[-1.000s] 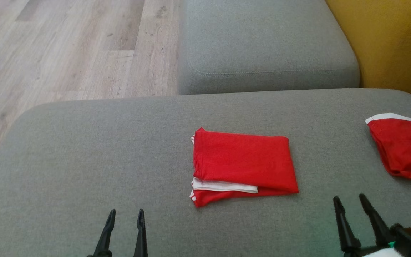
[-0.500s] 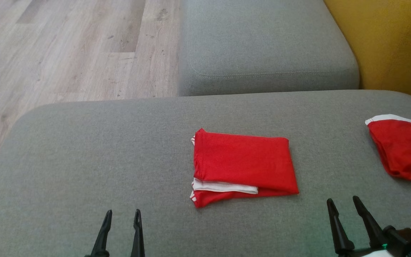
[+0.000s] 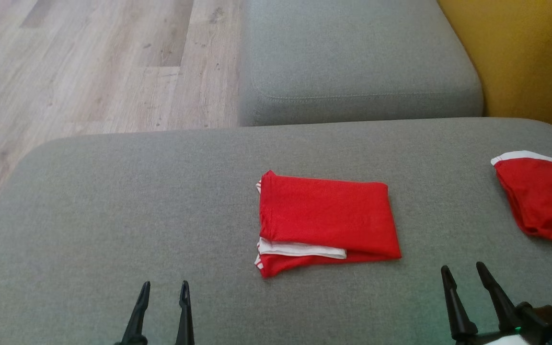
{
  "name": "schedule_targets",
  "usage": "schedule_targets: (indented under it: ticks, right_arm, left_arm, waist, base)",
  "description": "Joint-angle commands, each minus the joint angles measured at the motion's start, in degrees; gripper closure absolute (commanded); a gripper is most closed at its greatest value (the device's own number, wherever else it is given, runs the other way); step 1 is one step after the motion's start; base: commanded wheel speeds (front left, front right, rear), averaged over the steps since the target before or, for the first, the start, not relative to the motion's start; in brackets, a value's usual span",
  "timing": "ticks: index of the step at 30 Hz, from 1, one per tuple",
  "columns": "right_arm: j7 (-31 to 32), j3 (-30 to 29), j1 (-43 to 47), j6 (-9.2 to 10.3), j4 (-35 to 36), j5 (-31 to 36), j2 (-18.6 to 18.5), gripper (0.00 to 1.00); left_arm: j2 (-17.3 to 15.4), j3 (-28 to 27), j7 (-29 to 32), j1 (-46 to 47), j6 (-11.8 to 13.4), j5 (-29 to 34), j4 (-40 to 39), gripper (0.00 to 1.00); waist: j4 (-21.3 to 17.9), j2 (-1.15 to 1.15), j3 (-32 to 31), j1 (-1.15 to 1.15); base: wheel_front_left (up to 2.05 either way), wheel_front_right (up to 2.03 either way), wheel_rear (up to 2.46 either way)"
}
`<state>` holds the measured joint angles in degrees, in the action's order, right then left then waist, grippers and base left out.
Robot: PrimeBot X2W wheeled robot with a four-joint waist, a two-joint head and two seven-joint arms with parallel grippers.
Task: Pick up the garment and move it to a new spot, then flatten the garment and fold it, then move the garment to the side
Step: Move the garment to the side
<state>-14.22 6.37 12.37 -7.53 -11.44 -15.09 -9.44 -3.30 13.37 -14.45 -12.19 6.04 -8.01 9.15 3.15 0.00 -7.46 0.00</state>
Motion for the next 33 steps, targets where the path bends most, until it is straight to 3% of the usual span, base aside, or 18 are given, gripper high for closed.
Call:
schedule_targets:
  ticks: [1,8,14,23,32,33]
  right_arm:
    - [-0.77,0.72,-2.82,0.04,1.46,0.14,-0.32,0.0]
    - [-0.77,2.49,-6.59,0.04,-2.45,-1.43,-0.28,0.0]
    - [-0.58,4.15,-13.97,0.04,-12.03,-4.48,-2.11,0.0]
    - [10.71,7.97,-26.57,0.04,-25.04,-16.16,-5.34,0.0]
    - [16.26,11.81,-35.15,0.04,-32.83,-24.11,-6.97,0.0]
    - [16.86,12.38,-35.68,0.04,-33.48,-25.03,-6.91,0.06]
  left_arm:
    - [0.42,-1.74,-0.55,2.83,0.13,0.47,-1.87,0.0]
    - [0.42,-0.8,-0.55,4.14,0.24,0.95,-2.94,0.0]
    - [0.42,1.26,-0.55,5.78,0.15,0.74,-2.98,0.0]
    - [0.42,3.62,-0.55,9.07,0.13,0.82,-4.26,0.0]
    - [0.42,5.29,-0.55,11.49,0.44,0.73,-4.29,0.0]
    - [0.42,5.47,-0.55,11.71,0.52,0.67,-4.25,0.0]
  waist:
    - [0.22,0.0,0.51,0.0]
    - [1.22,0.0,3.06,0.0]
    - [3.37,0.0,5.56,0.0]
    - [6.97,0.0,9.89,0.0]
    - [8.24,0.0,13.8,0.0]
    - [8.29,0.0,13.98,0.0]
  base:
    - [0.0,0.0,0.0]
    - [0.0,0.0,0.0]
    - [0.0,0.0,0.0]
    - [0.0,0.0,0.0]
    - [0.0,0.0,0.0]
    - [0.0,0.0,0.0]
